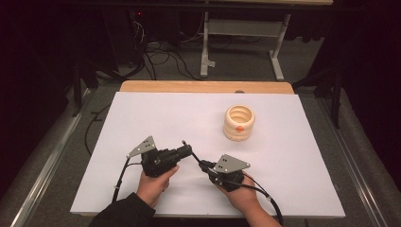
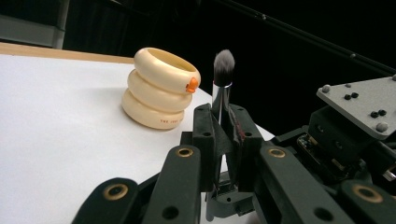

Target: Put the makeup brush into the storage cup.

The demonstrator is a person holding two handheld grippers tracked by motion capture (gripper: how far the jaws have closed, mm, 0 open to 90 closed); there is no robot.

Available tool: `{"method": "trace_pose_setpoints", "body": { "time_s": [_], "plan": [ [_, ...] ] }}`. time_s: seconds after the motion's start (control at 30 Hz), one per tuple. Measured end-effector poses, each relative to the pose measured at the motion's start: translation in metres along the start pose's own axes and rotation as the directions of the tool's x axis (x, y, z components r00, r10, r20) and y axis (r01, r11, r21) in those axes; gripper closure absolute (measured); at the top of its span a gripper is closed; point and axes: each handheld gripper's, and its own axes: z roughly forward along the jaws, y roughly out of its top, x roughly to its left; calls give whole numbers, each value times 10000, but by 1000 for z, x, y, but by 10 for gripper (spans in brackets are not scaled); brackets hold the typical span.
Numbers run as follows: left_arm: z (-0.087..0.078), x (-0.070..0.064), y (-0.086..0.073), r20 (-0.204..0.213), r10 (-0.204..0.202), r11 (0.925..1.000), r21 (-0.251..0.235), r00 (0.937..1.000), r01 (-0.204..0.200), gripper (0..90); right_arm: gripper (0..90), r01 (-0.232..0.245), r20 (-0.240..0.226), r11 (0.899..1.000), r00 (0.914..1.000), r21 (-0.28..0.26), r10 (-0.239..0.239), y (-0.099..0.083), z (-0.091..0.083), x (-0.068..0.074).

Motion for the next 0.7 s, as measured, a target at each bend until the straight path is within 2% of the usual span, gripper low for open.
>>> {"method": "trace_pose_setpoints", "body": {
  "time_s": [0.17, 0.4, 0.7],
  "plan": [
    [0, -1, 0, -54, 92, 10000, 22, 9999, -92, 828, 761, -21, -21, 10000, 10000, -47, 20, 0, 0, 0],
    [3, -7, -1, -106, 517, 9984, 224, 9986, -514, 828, 684, 22, -27, 9996, 10000, -289, -23, 3, -2, 0],
    [8, -16, -3, -108, 1087, 9924, 589, 9940, -1079, 828, 655, -232, 103, 9975, 9997, -673, 239, 6, -6, 2]
  ]
}}
